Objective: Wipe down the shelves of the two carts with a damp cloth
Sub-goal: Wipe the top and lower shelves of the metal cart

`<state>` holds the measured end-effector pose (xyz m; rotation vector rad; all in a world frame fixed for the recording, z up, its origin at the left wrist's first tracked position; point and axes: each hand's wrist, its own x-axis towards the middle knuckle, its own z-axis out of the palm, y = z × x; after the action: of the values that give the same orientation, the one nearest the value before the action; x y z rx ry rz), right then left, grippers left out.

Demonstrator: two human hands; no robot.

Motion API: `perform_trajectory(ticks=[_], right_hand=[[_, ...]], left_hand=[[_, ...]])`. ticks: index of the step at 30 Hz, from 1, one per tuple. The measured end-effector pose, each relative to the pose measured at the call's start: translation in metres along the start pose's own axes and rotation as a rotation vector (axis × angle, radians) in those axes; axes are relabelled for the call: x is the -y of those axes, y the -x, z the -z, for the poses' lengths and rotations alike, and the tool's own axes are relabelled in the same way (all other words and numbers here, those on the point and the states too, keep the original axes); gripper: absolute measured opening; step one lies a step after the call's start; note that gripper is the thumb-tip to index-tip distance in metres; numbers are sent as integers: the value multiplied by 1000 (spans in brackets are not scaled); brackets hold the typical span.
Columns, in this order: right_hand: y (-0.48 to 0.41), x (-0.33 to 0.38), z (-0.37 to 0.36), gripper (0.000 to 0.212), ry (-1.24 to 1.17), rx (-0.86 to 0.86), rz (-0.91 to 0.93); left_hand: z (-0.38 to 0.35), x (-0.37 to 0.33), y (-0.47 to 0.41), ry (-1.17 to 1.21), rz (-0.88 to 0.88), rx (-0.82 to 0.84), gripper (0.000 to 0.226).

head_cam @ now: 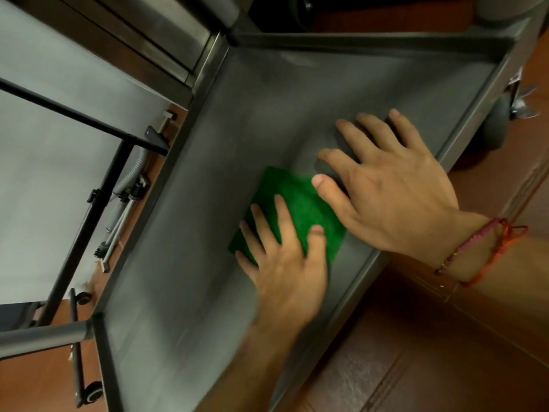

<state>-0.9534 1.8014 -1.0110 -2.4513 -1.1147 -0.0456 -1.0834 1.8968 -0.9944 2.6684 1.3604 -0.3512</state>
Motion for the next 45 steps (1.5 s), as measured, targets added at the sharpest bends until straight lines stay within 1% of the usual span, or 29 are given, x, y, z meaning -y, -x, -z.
perform_trajectory(ticks=[3, 5, 8, 10, 12, 16, 19, 22, 25, 28, 32, 36, 39, 42, 45], right_hand=[[-2, 1, 3, 59, -71, -24, -22], [-7, -4, 7, 56, -122, -61, -39], [-13, -16, 12, 56, -44, -70, -39], [-13, -18, 8, 58, 37, -21, -16], [-11, -16, 4, 58, 74, 2, -1], [-12, -15, 2, 59, 68, -4, -30], [-12, -17, 2, 59, 68, 5, -25], [-11, -17, 2, 59, 52, -1, -31], [-11, -16, 4, 59, 46, 4, -40], [-11, -15, 5, 59, 43, 16, -47], [-11, -14, 5, 58, 40, 25, -57], [-11, -15, 5, 59, 33, 37, -61], [-12, -14, 6, 59, 28, 38, -61], [-13, -15, 6, 56, 22, 31, -72], [-14, -14, 4, 55, 17, 31, -68]], left_hand=[[-5, -4, 19, 16, -24, 39, 90], [-5, -5, 16, 18, -19, -2, 91], [-5, -5, -2, 4, -49, -97, 92], [-2, -2, -23, -18, -61, -146, 92], [5, 2, -53, -7, -49, -154, 86], [24, 13, -128, 49, 5, -155, 69], [36, 18, -162, 71, 30, -153, 68], [35, 18, -163, 76, 30, -164, 68], [29, 15, -142, 77, 3, -183, 65], [23, 14, -125, 74, -18, -161, 61], [26, 22, -138, 45, -24, -160, 63], [40, 37, -187, 27, -27, -182, 63], [53, 51, -228, 65, -49, -188, 64], [61, 60, -259, 82, -14, -168, 69], [67, 68, -277, 72, 16, -144, 79]])
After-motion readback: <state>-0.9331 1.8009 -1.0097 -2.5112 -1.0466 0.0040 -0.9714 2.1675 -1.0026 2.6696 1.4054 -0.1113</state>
